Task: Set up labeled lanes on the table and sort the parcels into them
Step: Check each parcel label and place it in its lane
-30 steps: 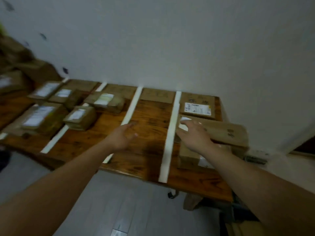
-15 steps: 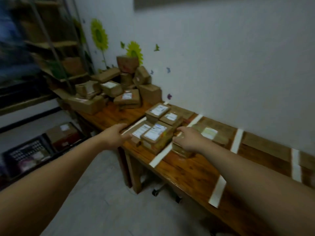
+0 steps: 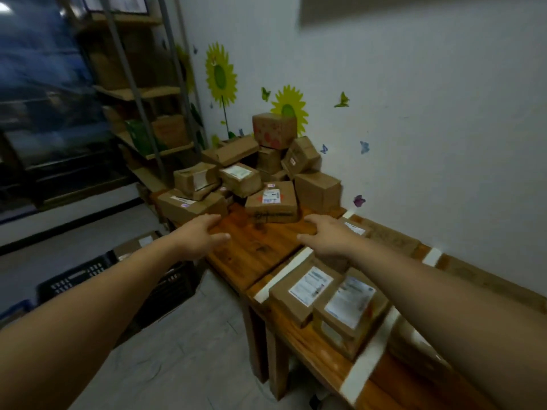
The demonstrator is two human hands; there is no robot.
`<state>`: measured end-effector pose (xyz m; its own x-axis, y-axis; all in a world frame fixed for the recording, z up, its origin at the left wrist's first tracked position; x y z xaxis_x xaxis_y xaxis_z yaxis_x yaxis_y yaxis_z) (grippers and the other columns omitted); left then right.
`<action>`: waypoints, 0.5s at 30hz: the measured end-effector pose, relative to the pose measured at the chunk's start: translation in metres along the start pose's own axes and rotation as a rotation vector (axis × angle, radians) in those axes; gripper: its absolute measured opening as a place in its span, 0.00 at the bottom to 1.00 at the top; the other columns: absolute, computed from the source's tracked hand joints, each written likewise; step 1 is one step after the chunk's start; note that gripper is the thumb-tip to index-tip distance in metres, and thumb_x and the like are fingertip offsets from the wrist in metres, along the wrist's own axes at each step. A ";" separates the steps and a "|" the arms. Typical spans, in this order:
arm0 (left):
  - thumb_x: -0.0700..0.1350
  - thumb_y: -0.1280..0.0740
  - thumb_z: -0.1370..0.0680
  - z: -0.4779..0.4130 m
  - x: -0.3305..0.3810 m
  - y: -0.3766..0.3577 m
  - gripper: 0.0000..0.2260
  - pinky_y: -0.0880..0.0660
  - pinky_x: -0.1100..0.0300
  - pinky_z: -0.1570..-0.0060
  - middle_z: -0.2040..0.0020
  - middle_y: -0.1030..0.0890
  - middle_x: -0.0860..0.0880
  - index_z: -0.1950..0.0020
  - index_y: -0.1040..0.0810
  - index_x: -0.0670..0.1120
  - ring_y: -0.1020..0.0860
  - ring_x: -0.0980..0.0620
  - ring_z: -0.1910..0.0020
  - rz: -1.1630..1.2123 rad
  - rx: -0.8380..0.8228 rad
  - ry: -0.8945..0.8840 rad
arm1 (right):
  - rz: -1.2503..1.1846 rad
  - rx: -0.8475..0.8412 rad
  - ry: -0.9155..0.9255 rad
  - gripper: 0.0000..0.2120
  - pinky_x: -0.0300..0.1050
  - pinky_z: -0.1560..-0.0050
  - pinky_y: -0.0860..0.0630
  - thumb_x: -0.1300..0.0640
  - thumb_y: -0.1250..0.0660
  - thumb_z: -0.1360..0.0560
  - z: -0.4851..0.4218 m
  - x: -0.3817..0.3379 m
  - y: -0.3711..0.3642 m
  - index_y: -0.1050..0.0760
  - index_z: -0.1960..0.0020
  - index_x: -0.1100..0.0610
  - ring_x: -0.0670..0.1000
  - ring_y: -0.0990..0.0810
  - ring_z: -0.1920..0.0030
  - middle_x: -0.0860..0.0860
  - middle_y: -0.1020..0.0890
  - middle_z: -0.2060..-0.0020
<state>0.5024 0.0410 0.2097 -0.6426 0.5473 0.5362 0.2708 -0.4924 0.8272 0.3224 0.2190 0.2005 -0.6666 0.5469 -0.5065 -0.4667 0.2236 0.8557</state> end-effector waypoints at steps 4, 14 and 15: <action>0.52 0.35 0.22 -0.074 -0.023 0.038 0.30 0.38 0.52 0.32 0.24 0.41 0.44 0.23 0.43 0.49 0.39 0.45 0.27 -0.001 0.029 0.043 | -0.046 -0.039 0.053 0.27 0.47 0.42 0.27 0.43 0.37 0.23 -0.094 -0.027 0.000 0.36 0.27 0.50 0.53 0.26 0.40 0.53 0.28 0.34; 0.52 0.34 0.23 -0.229 -0.101 0.126 0.30 0.37 0.51 0.32 0.25 0.39 0.44 0.24 0.41 0.47 0.37 0.44 0.28 -0.064 0.117 0.079 | -0.076 -0.124 0.067 0.31 0.45 0.43 0.31 0.42 0.39 0.22 -0.259 -0.102 -0.040 0.43 0.24 0.51 0.56 0.32 0.32 0.54 0.36 0.27; 0.52 0.34 0.23 -0.248 -0.110 0.132 0.30 0.38 0.51 0.32 0.25 0.39 0.44 0.24 0.41 0.46 0.38 0.44 0.28 -0.080 0.123 0.066 | -0.080 -0.118 0.063 0.30 0.45 0.42 0.31 0.43 0.39 0.22 -0.274 -0.110 -0.046 0.42 0.24 0.51 0.56 0.31 0.32 0.54 0.36 0.27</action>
<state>0.4307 -0.2521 0.2185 -0.7104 0.5339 0.4586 0.2997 -0.3601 0.8835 0.2578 -0.0728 0.1875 -0.6579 0.4785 -0.5816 -0.5827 0.1660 0.7956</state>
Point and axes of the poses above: each hand's wrist, its own z-axis away from the middle knuckle, its own y-axis out of the back of the hand, x = y × z, the point moved 8 cm from there along -z, towards the middle knuckle
